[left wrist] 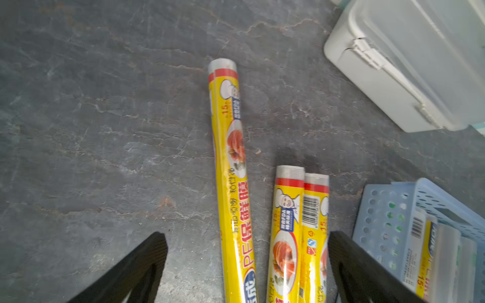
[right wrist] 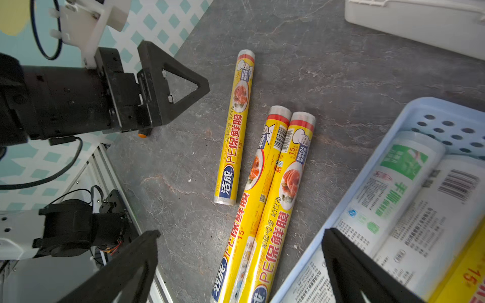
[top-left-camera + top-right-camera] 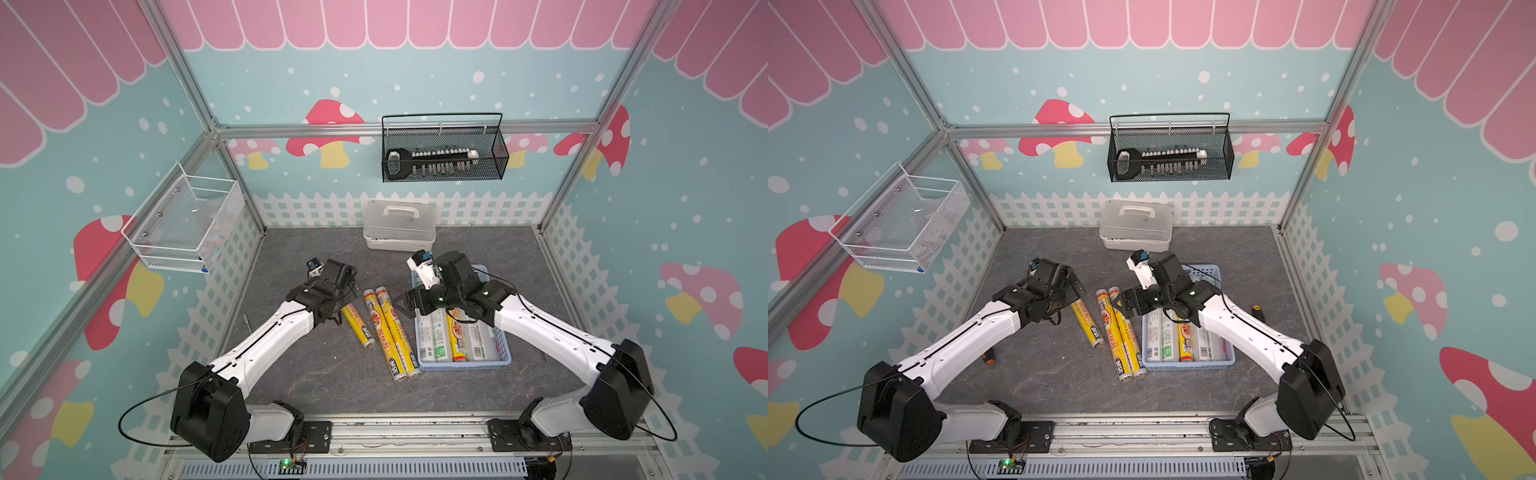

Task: Put the plastic wrap into the basket
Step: Pick up the plastic wrap from the center of the board.

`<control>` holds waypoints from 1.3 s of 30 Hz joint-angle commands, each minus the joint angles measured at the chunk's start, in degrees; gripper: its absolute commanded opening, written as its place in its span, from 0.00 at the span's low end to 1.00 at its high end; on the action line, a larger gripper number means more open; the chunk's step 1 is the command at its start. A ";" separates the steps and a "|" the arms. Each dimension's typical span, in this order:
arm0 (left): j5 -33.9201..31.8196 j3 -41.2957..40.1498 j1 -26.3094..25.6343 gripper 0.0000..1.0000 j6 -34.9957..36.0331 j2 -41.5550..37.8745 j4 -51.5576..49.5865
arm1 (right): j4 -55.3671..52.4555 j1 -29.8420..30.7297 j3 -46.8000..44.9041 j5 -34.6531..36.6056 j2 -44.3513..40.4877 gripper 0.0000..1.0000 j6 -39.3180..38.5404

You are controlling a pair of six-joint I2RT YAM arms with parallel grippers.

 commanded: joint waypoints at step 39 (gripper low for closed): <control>16.52 10.30 9.74 0.53 6.25 31.07 -3.36 | -10.45 5.03 16.11 -3.35 19.67 1.00 -1.90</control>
